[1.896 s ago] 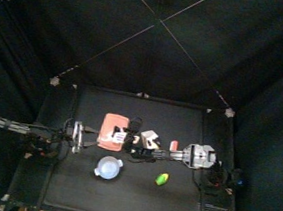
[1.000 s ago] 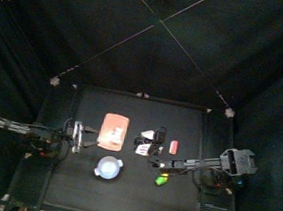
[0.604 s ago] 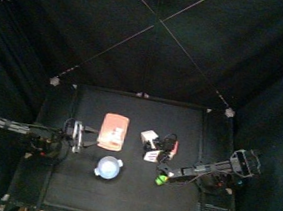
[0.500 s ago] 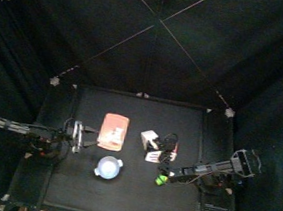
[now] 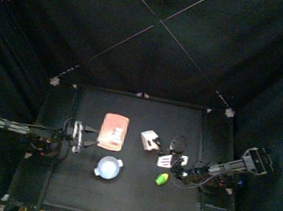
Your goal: Grab pairing knife
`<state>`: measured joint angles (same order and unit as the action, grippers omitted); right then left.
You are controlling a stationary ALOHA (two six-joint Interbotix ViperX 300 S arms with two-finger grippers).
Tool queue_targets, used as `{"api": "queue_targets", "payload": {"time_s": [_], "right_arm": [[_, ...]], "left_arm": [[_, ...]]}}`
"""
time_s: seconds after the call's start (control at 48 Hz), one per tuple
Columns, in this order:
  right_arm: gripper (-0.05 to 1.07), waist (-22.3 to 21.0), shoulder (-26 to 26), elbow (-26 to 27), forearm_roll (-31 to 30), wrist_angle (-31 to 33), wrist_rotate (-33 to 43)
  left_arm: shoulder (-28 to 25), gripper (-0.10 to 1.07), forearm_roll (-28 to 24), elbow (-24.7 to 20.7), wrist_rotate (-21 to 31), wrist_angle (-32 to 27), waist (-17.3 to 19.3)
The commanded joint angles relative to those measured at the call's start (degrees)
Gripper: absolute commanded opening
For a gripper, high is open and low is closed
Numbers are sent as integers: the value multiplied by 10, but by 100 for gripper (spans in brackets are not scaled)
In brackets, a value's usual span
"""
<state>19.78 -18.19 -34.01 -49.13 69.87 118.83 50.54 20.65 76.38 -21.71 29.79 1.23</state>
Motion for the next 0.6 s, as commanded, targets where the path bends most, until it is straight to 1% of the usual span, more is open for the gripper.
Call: {"api": "queue_targets", "payload": {"time_s": [0.0, 0.188, 0.312, 0.438, 0.583], "right_arm": [[89, -3, -13, -10, 18, -2, -5], [89, -5, -12, -40, 14, -24, -8], [89, -17, -9, -57, 1, -47, -9], [89, -27, -4, -64, -25, -78, -9], [89, -45, 7, -62, -48, -98, -10]], "left_arm": [[-1, 87, 0, -6, 0, 5, 3], [-1, 87, 1, -6, 1, 5, 4], [-1, 87, 1, -6, 1, 5, 4], [-1, 87, 1, -6, 1, 5, 4], [-1, 87, 1, -5, 1, 5, 4]]}}
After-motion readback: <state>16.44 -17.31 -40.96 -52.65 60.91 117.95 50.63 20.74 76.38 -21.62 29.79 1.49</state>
